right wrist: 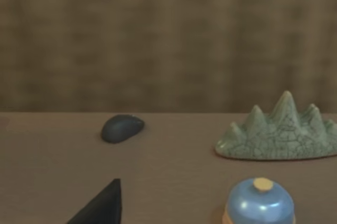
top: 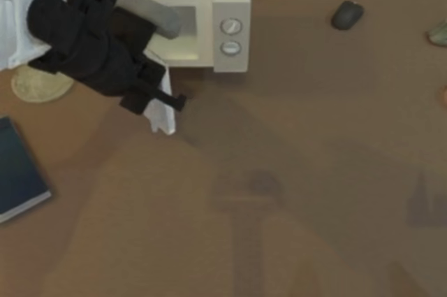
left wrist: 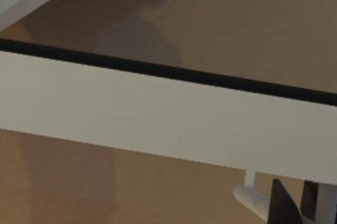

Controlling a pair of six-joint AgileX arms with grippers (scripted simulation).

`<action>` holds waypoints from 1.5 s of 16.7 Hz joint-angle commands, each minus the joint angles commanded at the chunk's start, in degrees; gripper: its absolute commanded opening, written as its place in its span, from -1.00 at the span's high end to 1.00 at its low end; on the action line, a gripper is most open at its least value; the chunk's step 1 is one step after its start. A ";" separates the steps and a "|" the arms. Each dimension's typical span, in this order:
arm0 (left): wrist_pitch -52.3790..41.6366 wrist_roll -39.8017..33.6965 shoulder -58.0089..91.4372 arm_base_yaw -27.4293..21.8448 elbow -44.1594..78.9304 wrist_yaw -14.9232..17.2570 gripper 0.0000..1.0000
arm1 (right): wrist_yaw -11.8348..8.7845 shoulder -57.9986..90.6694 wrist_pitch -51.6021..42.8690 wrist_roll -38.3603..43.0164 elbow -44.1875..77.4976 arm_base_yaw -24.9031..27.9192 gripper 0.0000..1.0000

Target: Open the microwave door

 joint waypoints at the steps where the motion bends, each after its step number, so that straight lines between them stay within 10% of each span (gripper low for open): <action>1: -0.02 -0.16 0.15 -0.21 -0.20 0.26 1.00 | 0.00 0.00 0.00 0.00 0.00 0.00 -1.00; 25: -1.66 9.90 -2.70 4.07 -2.64 5.44 1.00 | 0.00 0.00 0.00 0.00 0.00 0.00 -1.00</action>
